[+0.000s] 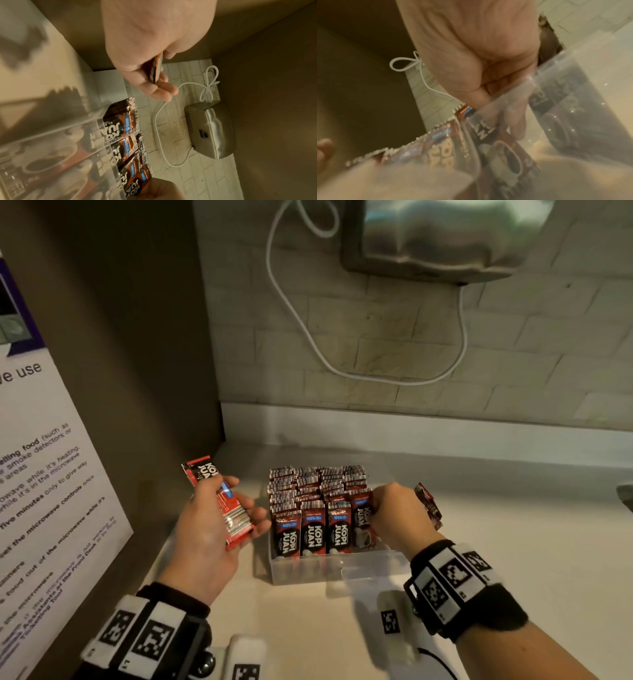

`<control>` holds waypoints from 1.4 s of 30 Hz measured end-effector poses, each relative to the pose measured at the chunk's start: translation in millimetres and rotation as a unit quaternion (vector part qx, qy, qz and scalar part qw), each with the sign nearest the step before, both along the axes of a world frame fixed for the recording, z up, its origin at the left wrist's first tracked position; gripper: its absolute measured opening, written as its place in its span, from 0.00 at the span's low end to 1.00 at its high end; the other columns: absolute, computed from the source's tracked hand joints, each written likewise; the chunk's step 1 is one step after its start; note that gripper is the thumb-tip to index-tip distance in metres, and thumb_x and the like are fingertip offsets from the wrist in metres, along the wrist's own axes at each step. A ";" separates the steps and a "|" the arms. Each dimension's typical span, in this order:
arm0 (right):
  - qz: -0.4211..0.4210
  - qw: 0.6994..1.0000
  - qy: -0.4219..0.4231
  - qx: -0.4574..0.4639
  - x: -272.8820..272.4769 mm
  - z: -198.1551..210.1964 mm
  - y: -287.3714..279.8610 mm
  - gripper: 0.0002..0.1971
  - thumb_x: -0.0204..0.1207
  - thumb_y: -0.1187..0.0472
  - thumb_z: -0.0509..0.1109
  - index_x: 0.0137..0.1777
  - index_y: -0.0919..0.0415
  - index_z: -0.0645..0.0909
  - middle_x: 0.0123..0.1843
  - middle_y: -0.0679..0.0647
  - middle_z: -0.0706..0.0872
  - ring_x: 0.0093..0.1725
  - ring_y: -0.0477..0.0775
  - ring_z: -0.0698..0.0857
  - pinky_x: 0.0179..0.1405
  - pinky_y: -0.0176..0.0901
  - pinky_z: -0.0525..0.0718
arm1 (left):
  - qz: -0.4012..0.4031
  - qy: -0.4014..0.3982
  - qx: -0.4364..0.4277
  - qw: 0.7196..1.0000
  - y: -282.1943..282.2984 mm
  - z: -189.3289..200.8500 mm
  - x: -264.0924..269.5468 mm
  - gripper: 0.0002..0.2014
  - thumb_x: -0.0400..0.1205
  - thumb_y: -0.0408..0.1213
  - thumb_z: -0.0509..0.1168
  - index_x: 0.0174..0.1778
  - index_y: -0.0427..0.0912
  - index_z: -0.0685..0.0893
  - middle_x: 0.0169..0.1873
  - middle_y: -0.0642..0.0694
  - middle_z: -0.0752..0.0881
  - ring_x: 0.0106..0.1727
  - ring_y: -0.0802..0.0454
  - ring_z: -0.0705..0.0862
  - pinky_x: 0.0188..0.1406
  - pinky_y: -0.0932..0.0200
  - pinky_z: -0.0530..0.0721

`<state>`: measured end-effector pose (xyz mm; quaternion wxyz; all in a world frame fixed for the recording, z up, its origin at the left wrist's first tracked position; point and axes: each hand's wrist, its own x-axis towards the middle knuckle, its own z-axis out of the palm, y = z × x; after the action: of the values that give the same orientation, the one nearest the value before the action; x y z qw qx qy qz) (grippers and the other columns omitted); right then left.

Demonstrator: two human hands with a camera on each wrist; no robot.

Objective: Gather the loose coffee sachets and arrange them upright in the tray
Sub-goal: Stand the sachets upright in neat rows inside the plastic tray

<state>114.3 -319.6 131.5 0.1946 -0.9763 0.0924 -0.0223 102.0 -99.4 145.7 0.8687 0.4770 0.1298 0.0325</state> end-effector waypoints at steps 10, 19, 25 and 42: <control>-0.035 0.991 -0.091 0.092 8.3 -20.6 -6.3 0.14 0.73 0.74 0.67 0.37 0.53 0.72 0.36 0.49 0.79 0.36 0.53 0.80 0.36 0.39 0.74 | -0.016 0.001 0.023 1.000 -4.2 -4.2 -6.7 0.11 0.86 0.43 0.59 0.41 0.43 0.79 0.22 0.47 0.81 0.22 0.53 0.82 0.26 0.57 0.85; -0.034 0.987 -0.093 0.124 10.4 -29.6 -9.2 0.11 0.73 0.71 0.71 0.46 0.55 0.77 0.42 0.54 0.87 0.39 0.53 0.87 0.39 0.44 0.86 | -0.031 0.005 0.028 0.999 -10.1 -5.3 -6.7 0.10 0.86 0.42 0.58 0.41 0.43 0.78 0.21 0.46 0.80 0.21 0.52 0.82 0.23 0.59 0.85; -0.038 0.989 -0.091 0.114 9.8 -30.0 -11.1 0.10 0.73 0.66 0.73 0.48 0.55 0.76 0.41 0.53 0.86 0.38 0.51 0.85 0.38 0.41 0.82 | -0.050 0.010 0.030 0.998 -11.1 -4.0 -8.1 0.08 0.85 0.39 0.56 0.45 0.43 0.79 0.22 0.44 0.82 0.21 0.50 0.84 0.20 0.59 0.84; -0.030 0.985 -0.107 0.132 2.6 -22.9 -9.7 0.13 0.74 0.61 0.75 0.53 0.56 0.75 0.36 0.48 0.81 0.36 0.48 0.84 0.39 0.44 0.86 | -0.101 0.008 0.033 0.994 -14.3 0.4 -13.3 0.07 0.85 0.38 0.57 0.47 0.41 0.79 0.26 0.44 0.84 0.23 0.49 0.85 0.19 0.57 0.84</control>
<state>116.9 -329.3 108.6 0.3295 -0.9308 0.1029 -0.1200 88.7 -113.8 146.1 0.8503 0.5161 0.0872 -0.0547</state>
